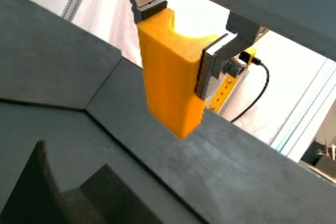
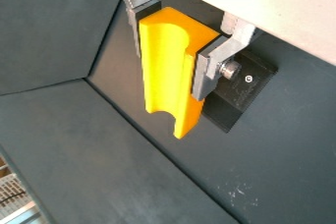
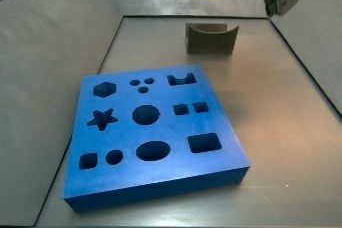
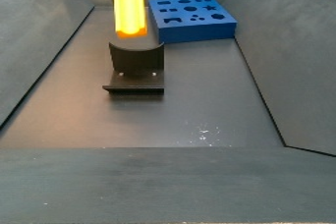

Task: Pick up the arch object. Move up. Place the arch object on the fixture. Regrasp the arch object. Move to above the board. Insert the arch object.
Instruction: Move to above the board.

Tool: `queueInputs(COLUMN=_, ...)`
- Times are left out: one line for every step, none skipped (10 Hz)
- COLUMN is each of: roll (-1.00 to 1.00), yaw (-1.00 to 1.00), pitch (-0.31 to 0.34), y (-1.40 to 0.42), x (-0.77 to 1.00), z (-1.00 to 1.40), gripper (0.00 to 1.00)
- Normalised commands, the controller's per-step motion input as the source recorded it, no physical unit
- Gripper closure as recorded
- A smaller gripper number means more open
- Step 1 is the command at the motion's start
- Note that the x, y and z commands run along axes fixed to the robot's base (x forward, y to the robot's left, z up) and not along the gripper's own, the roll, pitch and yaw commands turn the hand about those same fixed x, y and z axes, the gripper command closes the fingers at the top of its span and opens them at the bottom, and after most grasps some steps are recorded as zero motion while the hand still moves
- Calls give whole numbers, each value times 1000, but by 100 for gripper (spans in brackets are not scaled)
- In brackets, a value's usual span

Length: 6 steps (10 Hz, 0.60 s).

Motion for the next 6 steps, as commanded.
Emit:
queueInputs(roll=-34, yaw=101, pitch=67, y=-15, x=-3, z=1000, gripper=100)
queueInputs(roll=-34, yaw=91, pitch=58, y=-17, x=0, z=1000, gripper=100)
queueInputs(roll=-32, yaw=84, pitch=56, y=-20, x=2, z=1000, gripper=100)
queueInputs(roll=-32, yaw=77, pitch=57, y=-21, x=5, z=1000, gripper=100)
queueInputs(roll=-31, yaw=65, pitch=64, y=-24, x=6, z=1000, gripper=100)
queueInputs(roll=-37, yaw=62, pitch=68, y=-25, x=11, z=1000, gripper=100)
